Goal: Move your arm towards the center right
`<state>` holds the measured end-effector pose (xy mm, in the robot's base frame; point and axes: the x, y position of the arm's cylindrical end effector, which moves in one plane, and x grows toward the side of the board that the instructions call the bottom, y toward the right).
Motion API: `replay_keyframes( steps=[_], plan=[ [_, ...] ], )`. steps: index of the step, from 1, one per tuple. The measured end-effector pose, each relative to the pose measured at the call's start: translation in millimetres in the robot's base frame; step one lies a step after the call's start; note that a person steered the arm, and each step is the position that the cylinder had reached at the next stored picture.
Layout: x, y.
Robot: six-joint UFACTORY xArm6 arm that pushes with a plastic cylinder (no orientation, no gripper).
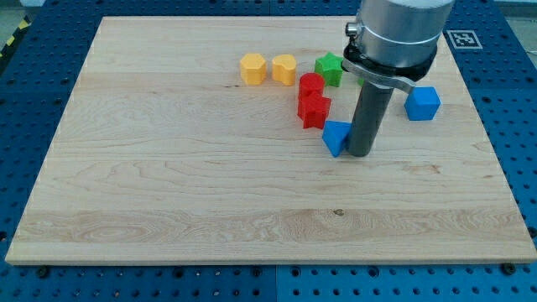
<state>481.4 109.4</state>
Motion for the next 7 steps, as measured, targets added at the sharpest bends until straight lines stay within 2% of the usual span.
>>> replay_keyframes(
  steps=[3, 4, 5, 6, 7],
  plan=[
    [-8, -18],
    [-2, 7],
    [10, 80],
    [-9, 143],
    [-32, 177]
  ],
)
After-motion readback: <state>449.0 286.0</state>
